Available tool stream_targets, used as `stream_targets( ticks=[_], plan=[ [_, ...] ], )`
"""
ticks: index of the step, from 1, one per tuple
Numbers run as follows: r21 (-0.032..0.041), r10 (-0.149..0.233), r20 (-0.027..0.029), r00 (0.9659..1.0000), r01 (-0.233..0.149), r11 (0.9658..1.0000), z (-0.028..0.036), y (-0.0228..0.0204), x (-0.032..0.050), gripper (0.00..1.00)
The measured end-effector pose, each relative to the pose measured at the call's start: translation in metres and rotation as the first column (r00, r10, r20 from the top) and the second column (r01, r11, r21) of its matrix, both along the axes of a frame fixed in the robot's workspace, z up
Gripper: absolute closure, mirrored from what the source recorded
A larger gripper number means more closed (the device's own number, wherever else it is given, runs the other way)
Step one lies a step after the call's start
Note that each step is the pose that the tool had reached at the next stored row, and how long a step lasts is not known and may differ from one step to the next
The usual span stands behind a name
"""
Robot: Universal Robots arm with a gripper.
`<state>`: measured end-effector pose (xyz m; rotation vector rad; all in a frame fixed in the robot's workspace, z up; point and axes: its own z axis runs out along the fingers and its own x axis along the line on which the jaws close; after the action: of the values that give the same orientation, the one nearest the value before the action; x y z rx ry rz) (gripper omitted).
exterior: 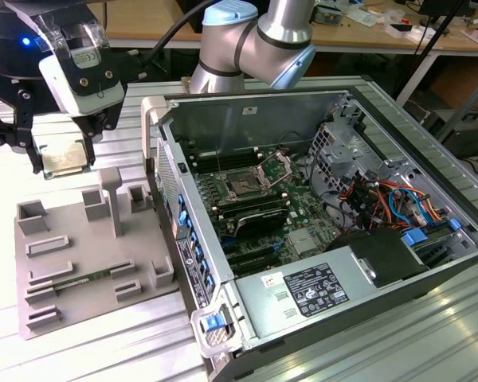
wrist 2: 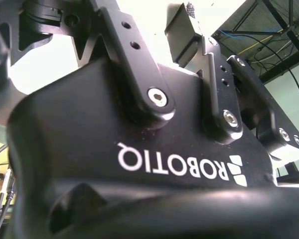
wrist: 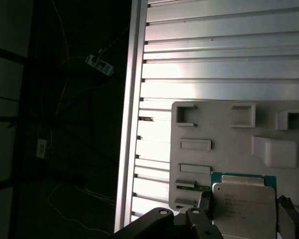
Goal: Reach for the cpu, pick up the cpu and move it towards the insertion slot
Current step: 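Pick up the cpu and move it towards the insertion slot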
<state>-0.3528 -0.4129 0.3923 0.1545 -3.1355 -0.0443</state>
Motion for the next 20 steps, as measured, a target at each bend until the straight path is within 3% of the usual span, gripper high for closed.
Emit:
stream_targets(
  ticks=[20],
  plan=[
    [0.0,0.0,0.0,1.0,0.0,1.0,-0.0001,0.0,0.0097,0.45]
  ],
)
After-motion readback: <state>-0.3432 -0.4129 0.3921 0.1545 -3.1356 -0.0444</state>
